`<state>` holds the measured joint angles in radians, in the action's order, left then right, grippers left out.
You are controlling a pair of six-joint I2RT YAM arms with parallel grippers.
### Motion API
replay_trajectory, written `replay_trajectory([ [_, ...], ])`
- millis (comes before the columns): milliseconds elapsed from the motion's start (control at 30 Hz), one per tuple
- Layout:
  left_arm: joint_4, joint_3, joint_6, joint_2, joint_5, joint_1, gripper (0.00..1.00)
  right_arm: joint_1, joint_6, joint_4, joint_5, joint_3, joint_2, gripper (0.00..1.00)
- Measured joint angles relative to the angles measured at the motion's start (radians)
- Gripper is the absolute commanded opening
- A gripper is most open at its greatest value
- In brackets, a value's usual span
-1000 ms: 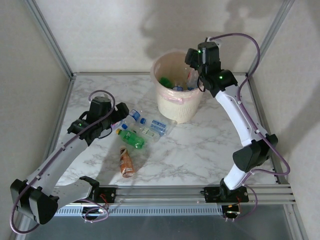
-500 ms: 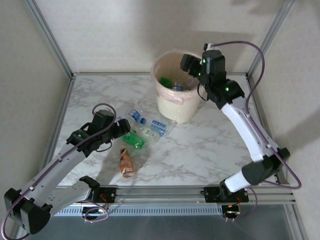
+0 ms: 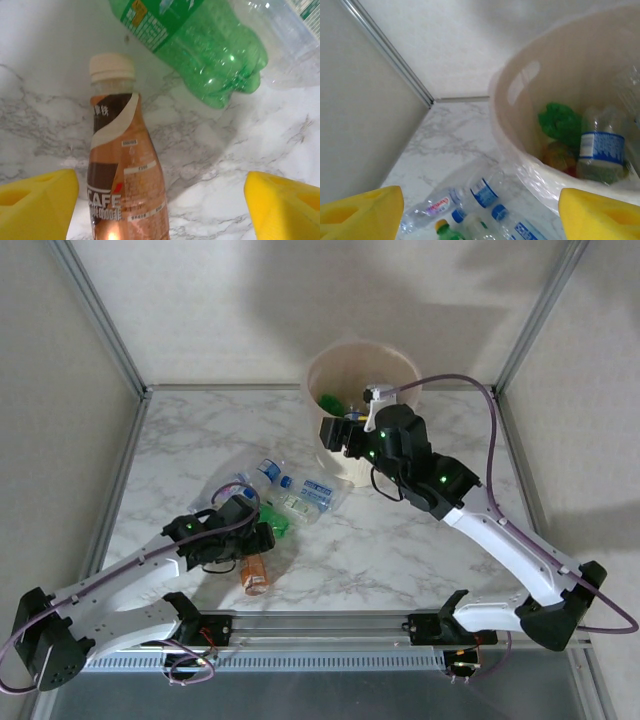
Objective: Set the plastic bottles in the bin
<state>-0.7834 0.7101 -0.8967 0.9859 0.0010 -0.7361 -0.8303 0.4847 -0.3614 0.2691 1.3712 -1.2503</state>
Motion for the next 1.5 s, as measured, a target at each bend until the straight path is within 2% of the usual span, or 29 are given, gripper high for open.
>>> replay_trajectory([
  [200,-0.019,-0.039,-0.048,-0.019,0.000,-0.053,0.86,0.000,0.014,-0.003,0.024,-0.055,0.031,0.80],
  [600,0.020,-0.087,-0.077,0.087,0.000,-0.133,0.84,0.000,0.040,-0.006,0.074,-0.142,0.071,0.80],
  [867,0.076,-0.151,-0.095,0.136,0.000,-0.133,0.77,0.000,0.051,-0.017,0.093,-0.164,0.095,0.80],
  [1167,0.129,-0.166,-0.103,0.153,0.001,-0.133,0.63,0.000,0.053,-0.029,0.110,-0.189,0.099,0.79],
  [1300,0.129,-0.166,-0.103,0.151,0.000,-0.133,0.57,0.000,0.055,-0.035,0.126,-0.201,0.116,0.79],
  [1500,0.114,-0.161,-0.108,0.109,0.000,-0.133,0.54,0.000,0.055,-0.047,0.132,-0.201,0.133,0.79],
])
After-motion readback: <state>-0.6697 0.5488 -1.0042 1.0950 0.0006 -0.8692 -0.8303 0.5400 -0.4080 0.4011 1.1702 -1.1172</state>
